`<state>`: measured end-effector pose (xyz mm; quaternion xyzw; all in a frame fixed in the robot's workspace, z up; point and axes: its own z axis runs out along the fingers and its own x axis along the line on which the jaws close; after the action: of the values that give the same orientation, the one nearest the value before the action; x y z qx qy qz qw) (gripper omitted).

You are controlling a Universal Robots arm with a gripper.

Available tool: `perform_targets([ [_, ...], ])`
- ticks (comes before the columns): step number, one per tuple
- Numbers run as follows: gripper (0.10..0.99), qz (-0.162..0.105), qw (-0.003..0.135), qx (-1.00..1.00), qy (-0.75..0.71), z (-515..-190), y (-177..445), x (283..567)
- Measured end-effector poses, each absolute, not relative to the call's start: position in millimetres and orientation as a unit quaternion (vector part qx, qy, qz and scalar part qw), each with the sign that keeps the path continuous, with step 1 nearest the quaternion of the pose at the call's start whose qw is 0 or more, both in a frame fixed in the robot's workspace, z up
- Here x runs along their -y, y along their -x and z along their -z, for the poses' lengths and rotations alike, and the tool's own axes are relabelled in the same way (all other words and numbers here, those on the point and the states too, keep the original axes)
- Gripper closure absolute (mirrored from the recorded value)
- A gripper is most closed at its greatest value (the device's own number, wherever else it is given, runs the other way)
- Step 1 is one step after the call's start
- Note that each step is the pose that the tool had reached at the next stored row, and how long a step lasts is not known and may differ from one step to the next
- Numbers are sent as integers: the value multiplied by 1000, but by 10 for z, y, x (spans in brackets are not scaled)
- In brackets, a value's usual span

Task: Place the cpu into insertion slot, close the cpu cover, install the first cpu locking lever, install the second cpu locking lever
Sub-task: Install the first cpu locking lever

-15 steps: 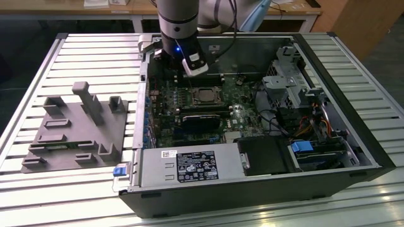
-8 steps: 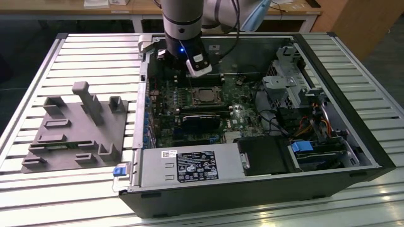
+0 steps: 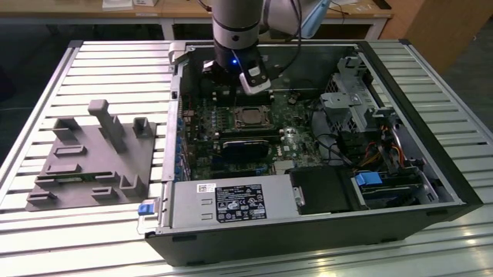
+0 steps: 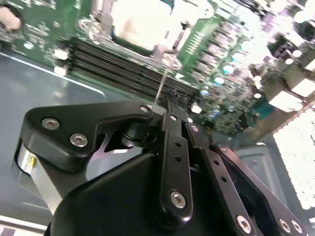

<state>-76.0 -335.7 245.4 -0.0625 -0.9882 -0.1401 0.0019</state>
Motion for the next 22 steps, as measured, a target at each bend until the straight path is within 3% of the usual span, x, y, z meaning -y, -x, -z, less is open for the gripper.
perform_targets([
  [22,984,140,4,988,63,-2445,397,3357],
])
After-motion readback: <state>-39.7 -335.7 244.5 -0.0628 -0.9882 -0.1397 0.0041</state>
